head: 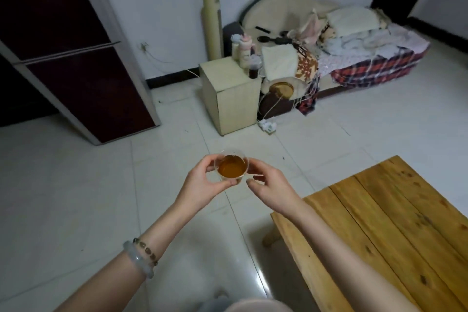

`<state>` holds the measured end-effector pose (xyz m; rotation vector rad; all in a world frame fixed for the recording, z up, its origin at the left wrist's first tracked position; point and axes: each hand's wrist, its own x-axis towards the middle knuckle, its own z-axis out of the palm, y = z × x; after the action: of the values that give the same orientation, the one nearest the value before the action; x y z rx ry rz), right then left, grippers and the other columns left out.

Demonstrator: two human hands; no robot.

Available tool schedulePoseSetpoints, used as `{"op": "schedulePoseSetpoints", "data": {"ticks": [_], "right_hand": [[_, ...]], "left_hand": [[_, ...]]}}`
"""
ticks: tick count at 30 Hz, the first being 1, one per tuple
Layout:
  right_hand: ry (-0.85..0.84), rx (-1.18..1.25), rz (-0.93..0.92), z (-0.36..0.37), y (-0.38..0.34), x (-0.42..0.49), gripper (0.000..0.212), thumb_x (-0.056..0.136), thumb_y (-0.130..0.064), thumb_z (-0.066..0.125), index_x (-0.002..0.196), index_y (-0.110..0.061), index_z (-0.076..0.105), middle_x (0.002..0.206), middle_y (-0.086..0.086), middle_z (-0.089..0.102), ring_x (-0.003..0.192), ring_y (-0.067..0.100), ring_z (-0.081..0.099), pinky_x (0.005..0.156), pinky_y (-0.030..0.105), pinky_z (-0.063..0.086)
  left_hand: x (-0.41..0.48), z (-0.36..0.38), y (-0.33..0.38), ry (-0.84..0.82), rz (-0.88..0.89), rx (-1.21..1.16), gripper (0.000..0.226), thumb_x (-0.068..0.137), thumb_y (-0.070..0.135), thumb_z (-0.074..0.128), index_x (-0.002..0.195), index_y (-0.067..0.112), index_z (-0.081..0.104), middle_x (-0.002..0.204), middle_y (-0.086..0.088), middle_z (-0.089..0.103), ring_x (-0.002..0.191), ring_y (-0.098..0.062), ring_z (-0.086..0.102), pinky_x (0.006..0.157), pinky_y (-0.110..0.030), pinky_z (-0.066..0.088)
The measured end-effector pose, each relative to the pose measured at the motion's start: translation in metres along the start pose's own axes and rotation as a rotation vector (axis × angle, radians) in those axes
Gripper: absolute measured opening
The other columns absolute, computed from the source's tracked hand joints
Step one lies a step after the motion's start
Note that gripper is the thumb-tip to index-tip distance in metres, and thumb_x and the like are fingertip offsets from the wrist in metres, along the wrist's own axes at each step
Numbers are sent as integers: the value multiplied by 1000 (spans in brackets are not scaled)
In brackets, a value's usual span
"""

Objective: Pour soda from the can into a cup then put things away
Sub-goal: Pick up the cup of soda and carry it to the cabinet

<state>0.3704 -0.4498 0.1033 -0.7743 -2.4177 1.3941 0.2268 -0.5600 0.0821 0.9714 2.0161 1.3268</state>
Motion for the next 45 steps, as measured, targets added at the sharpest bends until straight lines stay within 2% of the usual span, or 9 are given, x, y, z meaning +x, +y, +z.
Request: {"op": "schedulePoseSetpoints", "data": {"ticks": [4,10,16,20,26,33,37,40,45], "right_hand": [[-49,23,-44,27,-33,52,48,85,-3,52,130,-20,51,115,-13,55,106,6,53,92,18,43],[-120,44,-64,54,-67,129,49,86,-3,53,132,-20,49,116,-11,56,105,4,54,85,6,41],[-181,43,-89,75,-92,221,49,87,-2,54,133,-18,48,113,-8,57,105,5,54,89,14,44],[-211,35,-123,89,-103,294,48,87,-2,52,132,-19,49,116,-8,57,107,5,54,86,7,42],[-197,65,-144,96,-121,407,46,85,0,50,128,-18,54,117,-3,62,107,9,57,91,19,47],[-155,104,-117,87,-142,516,44,85,2,49,121,-22,56,99,-17,60,94,-3,57,78,4,43],[-127,59,-74,86,-140,574,52,82,5,45,127,-19,54,115,-3,61,105,10,58,89,18,46],[-96,47,-47,90,-138,616,53,82,4,44,128,-21,54,121,-1,61,109,11,58,95,29,48],[-5,67,44,101,-140,690,57,80,1,42,130,-23,53,121,-6,61,109,7,58,96,35,49]], "left_hand": [[25,-56,-9,65,3,0,56,61,28,87,107,38,56,110,18,63,106,6,55,88,-15,40],[69,-122,-20,141,3,-39,57,63,26,85,112,34,56,111,22,61,109,1,55,89,-16,39],[135,-177,-40,199,-10,-46,60,64,27,85,114,34,54,113,18,61,111,-6,55,95,-22,39],[192,-215,-52,221,-12,-45,60,66,23,84,118,27,55,115,10,62,111,-9,57,99,-26,42],[289,-267,-60,203,-28,-97,62,67,23,83,121,27,53,120,6,60,114,-15,56,97,-37,48],[402,-311,-61,177,14,-182,56,67,11,82,106,41,55,116,4,62,112,-19,59,94,-41,51],[463,-328,-68,127,37,-206,55,68,10,81,106,39,55,116,6,62,114,-15,57,90,-28,51],[509,-342,-76,77,46,-206,55,69,7,80,110,33,55,116,7,62,113,-12,57,83,-19,51],[597,-377,-90,-20,55,-195,57,66,9,83,110,32,56,115,9,62,111,-10,57,88,-24,50]]}}
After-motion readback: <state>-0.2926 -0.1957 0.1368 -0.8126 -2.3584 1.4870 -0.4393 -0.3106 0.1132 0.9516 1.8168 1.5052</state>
